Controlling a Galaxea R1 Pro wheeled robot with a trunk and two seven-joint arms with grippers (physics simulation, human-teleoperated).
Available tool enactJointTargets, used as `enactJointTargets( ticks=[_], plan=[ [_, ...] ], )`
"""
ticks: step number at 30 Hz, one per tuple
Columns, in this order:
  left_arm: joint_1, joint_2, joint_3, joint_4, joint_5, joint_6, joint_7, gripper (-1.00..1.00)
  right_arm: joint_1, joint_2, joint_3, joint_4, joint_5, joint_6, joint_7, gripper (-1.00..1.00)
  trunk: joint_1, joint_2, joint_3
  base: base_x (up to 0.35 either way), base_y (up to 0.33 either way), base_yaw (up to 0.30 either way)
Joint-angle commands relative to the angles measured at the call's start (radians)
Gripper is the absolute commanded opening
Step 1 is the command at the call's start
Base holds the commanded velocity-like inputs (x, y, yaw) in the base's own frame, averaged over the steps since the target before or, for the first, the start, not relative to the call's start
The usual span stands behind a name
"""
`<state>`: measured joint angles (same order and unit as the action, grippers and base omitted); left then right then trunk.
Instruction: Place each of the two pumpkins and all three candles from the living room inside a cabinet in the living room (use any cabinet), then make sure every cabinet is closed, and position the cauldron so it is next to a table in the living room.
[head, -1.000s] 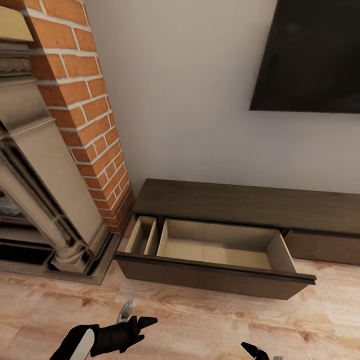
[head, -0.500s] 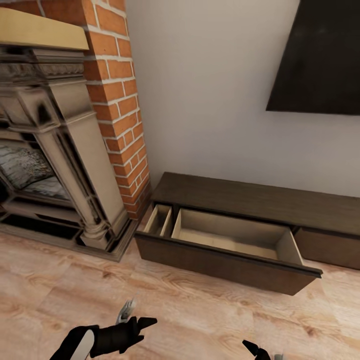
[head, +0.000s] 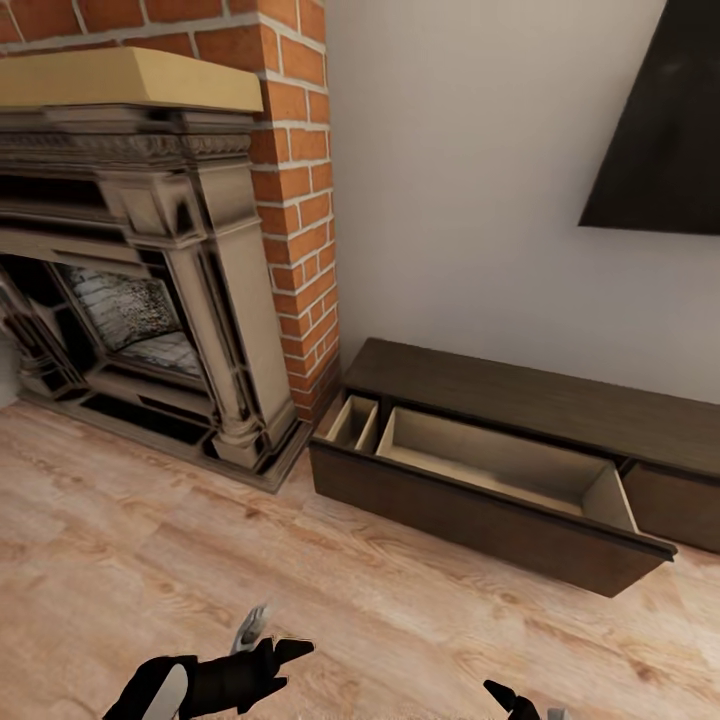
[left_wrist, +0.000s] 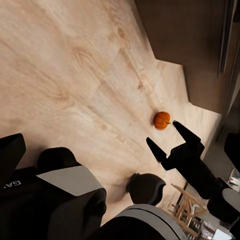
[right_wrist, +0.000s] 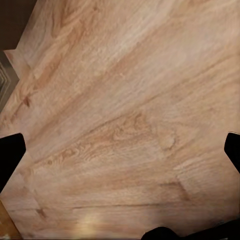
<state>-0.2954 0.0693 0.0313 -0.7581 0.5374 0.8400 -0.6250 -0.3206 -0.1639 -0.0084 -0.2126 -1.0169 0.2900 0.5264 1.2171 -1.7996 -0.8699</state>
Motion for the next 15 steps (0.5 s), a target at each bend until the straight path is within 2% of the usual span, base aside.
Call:
enactJointTargets(
  ticks=[1, 8, 15],
  plan=[
    [-0.001, 0.000, 0.002, 0.000, 0.000, 0.005, -0.003, 1.00, 0.000, 0.000, -0.001, 0.000, -0.007, 0.008, 0.001, 1.00, 0.000, 0.000, 0.000, -0.175, 0.000, 0.253],
    [-0.001, 0.000, 0.002, 0.000, 0.000, 0.005, -0.002, 1.00, 0.000, 0.000, -0.001, -0.001, -0.006, 0.007, 0.001, 1.00, 0.000, 0.000, 0.006, -0.212, 0.001, 0.253],
    [-0.001, 0.000, 0.002, 0.000, 0.000, 0.005, -0.003, 1.00, 0.000, 0.001, 0.001, -0.001, -0.006, 0.004, 0.001, 1.00, 0.000, 0.000, 0.012, -0.292, 0.078, 0.253]
  ],
)
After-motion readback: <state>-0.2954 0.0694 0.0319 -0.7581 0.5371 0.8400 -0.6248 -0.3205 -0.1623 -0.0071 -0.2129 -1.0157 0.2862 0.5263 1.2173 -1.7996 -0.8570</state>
